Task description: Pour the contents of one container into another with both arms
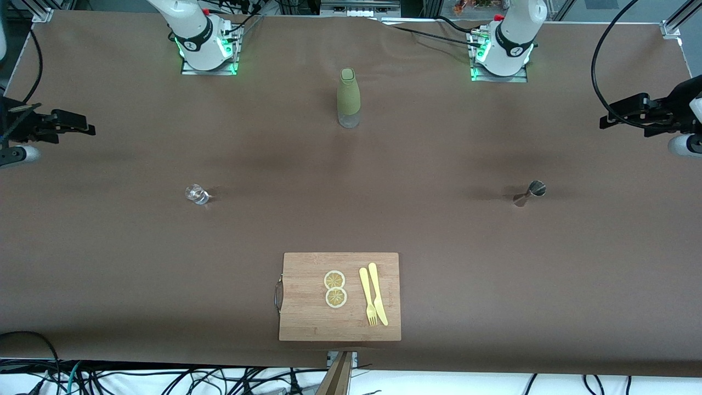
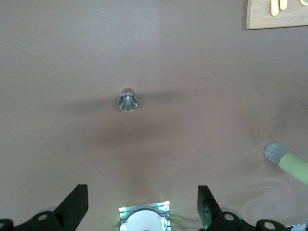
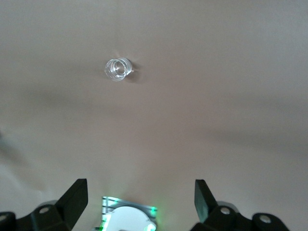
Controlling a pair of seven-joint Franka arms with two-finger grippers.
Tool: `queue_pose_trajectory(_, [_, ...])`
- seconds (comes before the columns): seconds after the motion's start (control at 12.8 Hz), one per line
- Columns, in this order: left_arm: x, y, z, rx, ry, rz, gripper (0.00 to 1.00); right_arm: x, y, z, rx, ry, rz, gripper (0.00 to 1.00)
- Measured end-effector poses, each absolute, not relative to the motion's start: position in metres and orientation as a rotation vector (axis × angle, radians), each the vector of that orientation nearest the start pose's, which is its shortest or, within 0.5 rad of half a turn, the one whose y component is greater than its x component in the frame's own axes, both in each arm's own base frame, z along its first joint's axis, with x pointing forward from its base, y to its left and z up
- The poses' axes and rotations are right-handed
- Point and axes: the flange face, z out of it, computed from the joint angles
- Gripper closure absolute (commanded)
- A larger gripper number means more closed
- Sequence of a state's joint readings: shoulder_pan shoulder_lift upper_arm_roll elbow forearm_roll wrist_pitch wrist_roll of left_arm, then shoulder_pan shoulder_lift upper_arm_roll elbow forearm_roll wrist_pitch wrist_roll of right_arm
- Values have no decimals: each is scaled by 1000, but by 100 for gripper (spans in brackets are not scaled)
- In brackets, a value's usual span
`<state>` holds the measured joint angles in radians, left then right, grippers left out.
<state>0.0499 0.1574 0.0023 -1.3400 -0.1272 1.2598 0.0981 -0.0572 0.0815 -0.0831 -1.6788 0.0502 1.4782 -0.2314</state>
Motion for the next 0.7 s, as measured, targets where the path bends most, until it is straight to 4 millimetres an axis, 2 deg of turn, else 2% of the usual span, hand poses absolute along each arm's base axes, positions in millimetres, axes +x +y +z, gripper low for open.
queue_pose_trajectory(0.16, [567,7,615,-3256,118,384,0,549,-36,542,-3082,-17,428,1])
queue_pose_trajectory(0.31, [568,2,613,-3239,127,380,0,549,-19,560,-3114,-3,408,1])
queue_pose_trajectory(0.47, [569,1,613,-3236,130,375,0,550,-19,582,-3136,0,353,1])
queue_pose_trajectory(0.7, [570,1,614,-3238,129,356,0,545,-45,613,-3142,78,244,1])
